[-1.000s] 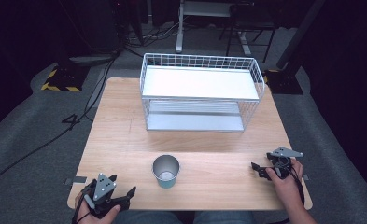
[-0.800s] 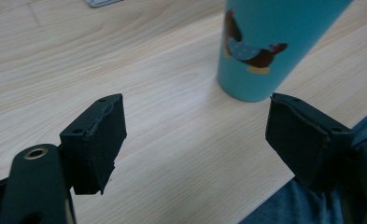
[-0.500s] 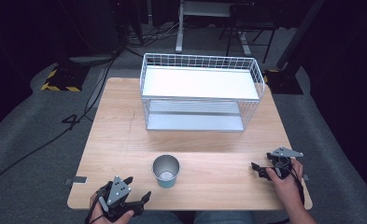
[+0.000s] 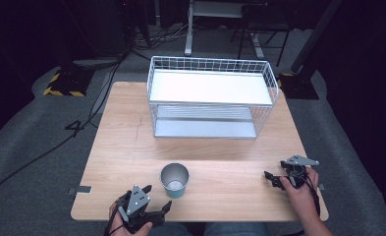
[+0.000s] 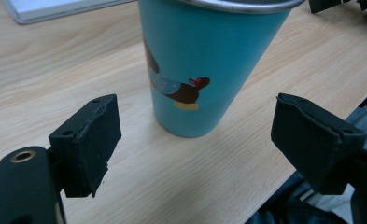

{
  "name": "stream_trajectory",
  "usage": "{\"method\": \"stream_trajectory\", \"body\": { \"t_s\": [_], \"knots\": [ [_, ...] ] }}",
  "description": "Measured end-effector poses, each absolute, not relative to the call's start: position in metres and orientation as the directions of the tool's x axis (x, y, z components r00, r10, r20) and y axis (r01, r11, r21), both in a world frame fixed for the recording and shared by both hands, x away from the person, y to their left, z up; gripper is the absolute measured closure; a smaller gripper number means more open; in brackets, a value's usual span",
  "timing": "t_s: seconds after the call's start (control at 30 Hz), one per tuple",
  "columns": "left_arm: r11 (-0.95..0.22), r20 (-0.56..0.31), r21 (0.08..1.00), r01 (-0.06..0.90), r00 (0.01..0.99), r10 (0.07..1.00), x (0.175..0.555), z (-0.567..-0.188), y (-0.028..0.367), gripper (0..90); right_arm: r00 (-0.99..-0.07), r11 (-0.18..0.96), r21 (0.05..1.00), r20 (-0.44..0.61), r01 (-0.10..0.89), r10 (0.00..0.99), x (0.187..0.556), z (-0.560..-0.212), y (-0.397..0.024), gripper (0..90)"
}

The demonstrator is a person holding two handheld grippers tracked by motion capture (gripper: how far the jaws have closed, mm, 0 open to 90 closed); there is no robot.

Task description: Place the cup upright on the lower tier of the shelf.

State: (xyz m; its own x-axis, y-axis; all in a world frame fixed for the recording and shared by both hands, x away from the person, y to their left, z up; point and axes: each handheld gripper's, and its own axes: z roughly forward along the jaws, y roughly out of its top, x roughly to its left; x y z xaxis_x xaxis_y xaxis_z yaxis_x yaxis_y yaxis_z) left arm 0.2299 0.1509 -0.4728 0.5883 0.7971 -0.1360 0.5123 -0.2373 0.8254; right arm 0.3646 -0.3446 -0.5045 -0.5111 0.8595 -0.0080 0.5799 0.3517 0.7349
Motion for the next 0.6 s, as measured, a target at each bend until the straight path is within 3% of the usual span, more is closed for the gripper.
{"method": "stream_trajectory", "body": {
  "t_s": [0.6],
  "knots": [
    [-0.221, -0.141, 0.822, 0.524, 0.564, 0.813, 0.25, -0.492, 0.122, 15.5, -0.51, 0.35, 0.735, -0.006, 0.581, 0.86, 0.366, -0.505, -0.343, 14.4]
  ]
}}
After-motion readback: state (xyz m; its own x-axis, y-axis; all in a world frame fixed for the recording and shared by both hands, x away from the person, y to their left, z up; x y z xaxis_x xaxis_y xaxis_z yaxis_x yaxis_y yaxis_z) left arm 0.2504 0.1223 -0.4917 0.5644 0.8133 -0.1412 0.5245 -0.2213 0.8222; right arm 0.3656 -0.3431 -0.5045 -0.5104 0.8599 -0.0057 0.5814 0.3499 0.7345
